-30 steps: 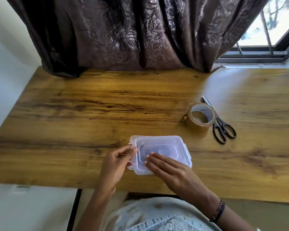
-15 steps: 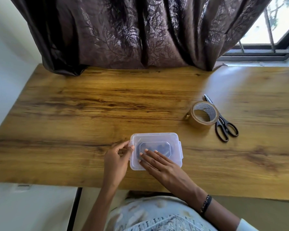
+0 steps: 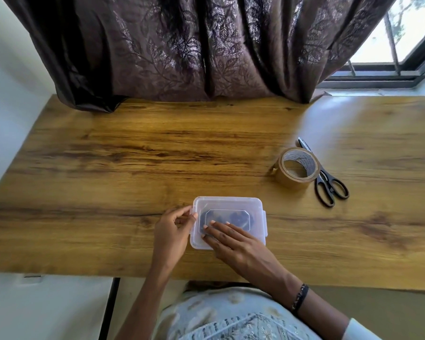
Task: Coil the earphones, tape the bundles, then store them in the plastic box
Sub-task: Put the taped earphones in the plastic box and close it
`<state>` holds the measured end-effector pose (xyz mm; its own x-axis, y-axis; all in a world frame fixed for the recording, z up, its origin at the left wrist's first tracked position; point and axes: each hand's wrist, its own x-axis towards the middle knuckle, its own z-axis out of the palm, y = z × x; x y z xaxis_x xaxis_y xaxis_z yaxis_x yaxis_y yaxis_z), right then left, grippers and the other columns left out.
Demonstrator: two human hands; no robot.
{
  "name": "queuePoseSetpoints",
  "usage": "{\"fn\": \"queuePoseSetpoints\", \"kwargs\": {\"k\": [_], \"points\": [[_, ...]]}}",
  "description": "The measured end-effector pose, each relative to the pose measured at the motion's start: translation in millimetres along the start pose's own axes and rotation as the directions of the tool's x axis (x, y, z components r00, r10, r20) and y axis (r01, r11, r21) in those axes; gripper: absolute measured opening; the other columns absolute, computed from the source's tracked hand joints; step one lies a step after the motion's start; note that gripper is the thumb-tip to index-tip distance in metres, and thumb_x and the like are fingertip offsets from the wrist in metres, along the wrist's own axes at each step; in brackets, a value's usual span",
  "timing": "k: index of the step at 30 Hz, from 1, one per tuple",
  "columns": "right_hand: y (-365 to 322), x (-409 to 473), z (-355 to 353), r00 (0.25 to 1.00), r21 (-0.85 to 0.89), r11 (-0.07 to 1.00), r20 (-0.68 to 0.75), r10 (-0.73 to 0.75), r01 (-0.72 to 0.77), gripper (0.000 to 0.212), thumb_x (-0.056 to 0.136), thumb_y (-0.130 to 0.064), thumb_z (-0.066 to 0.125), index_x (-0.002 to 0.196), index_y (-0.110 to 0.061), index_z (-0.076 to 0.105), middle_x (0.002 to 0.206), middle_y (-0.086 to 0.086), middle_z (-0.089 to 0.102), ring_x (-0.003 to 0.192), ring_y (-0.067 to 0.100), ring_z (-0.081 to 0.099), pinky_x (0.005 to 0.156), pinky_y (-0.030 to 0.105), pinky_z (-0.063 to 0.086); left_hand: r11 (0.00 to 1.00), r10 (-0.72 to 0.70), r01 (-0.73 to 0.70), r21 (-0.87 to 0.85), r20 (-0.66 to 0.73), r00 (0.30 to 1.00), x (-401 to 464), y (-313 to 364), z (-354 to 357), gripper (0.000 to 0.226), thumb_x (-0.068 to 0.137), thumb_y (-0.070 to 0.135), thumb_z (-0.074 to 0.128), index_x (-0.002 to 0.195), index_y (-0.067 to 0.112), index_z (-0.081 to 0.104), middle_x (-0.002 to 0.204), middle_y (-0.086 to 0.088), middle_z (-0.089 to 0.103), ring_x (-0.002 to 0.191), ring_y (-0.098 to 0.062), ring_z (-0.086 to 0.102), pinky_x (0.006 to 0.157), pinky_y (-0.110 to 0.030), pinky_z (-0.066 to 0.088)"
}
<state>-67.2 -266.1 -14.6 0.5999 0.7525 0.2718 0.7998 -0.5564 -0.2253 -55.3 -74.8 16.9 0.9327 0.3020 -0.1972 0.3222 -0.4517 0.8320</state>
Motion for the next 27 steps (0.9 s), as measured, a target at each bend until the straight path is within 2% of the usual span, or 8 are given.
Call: {"fn": "queuePoseSetpoints", "kwargs": {"k": [3,5,7,9,12,14,22,27], "points": [[6,-2,-18,0.935,0.195,0.942,-0.176,0.308,-0.273,0.040,0.097,-0.032,0.053,0.131,-0.010,0.058,0.139,0.005,0.056,0.130,0.015,0.049,0.109,0.033,0.039,0.998,-0.051,0.053,-0.041,0.031,0.998,-3,2,-3,0.032,0.087,0.026,0.067,0.116,0.015,0.066,0.101,0.004,0.069,0.085,0.003,0.061,0.066,-0.007,0.045],[15,-9,-35,0.733,0.410,0.745,-0.224,0.642,-0.527,0.039,0.094,-0.028,0.061,0.129,-0.010,0.059,0.131,0.002,0.060,0.121,0.011,0.054,0.103,0.026,0.043,0.986,-0.119,0.125,-0.114,0.062,0.991,-5,2,-3,0.027,0.086,0.026,0.068,0.112,0.018,0.067,0.093,0.011,0.068,0.084,0.002,0.062,0.066,-0.008,0.046],[24,-18,-47,0.504,0.607,0.434,-0.063,0.862,-0.666,0.041,0.088,-0.029,0.069,0.126,-0.015,0.061,0.120,-0.004,0.063,0.103,0.001,0.060,0.087,0.015,0.051,0.952,-0.196,0.214,-0.220,0.101,0.975,-6,0,-3,0.017,0.085,0.024,0.070,0.101,0.020,0.068,0.088,0.008,0.070,0.082,-0.008,0.066,0.073,-0.020,0.053],[31,-22,-50,0.388,0.689,0.166,0.179,0.904,-0.706,0.040,0.083,-0.033,0.073,0.119,-0.018,0.065,0.110,-0.007,0.068,0.093,-0.005,0.062,0.073,0.009,0.051,0.914,-0.244,0.274,-0.300,0.134,0.961,-5,-1,-4,0.007,0.083,0.020,0.071,0.089,0.023,0.070,0.085,0.002,0.073,0.081,-0.015,0.068,0.079,-0.030,0.055],[37,-26,-45,0.338,0.749,-0.066,0.373,0.864,-0.659,0.033,0.080,-0.034,0.075,0.109,-0.019,0.071,0.098,-0.005,0.075,0.095,0.009,0.069,0.082,0.025,0.056,0.886,-0.278,0.319,-0.335,0.165,0.946,-3,-1,-5,0.006,0.082,0.017,0.072,0.086,0.021,0.071,0.082,0.001,0.075,0.078,-0.015,0.068,0.077,-0.029,0.054],[37,-25,-42,0.332,0.772,-0.123,0.403,0.853,-0.623,0.029,0.080,-0.032,0.075,0.105,-0.017,0.073,0.094,-0.002,0.076,0.097,0.017,0.070,0.086,0.034,0.056,0.877,-0.298,0.340,-0.340,0.171,0.939,-1,-1,-5,0.006,0.081,0.017,0.073,0.087,0.020,0.072,0.082,0.001,0.075,0.078,-0.015,0.068,0.076,-0.029,0.053],[40,-19,-45,0.285,0.792,-0.240,0.458,0.842,-0.562,0.016,0.081,-0.017,0.075,0.096,-0.013,0.070,0.100,0.012,0.073,0.094,0.021,0.068,0.074,0.023,0.056,0.870,-0.333,0.369,-0.327,0.164,0.929,2,2,-6,0.009,0.079,0.014,0.076,0.082,0.020,0.071,0.078,0.001,0.074,0.074,-0.015,0.066,0.075,-0.029,0.055],[40,-23,-48,0.312,0.795,-0.231,0.462,0.830,-0.561,0.027,0.081,-0.021,0.075,0.105,-0.012,0.068,0.101,0.006,0.072,0.092,0.018,0.067,0.061,0.013,0.052,0.915,-0.281,0.297,-0.272,0.096,0.955,-3,4,-5,0.012,0.079,0.019,0.075,0.086,0.025,0.068,0.088,0.003,0.073,0.080,-0.012,0.067,0.069,-0.020,0.054]]}}
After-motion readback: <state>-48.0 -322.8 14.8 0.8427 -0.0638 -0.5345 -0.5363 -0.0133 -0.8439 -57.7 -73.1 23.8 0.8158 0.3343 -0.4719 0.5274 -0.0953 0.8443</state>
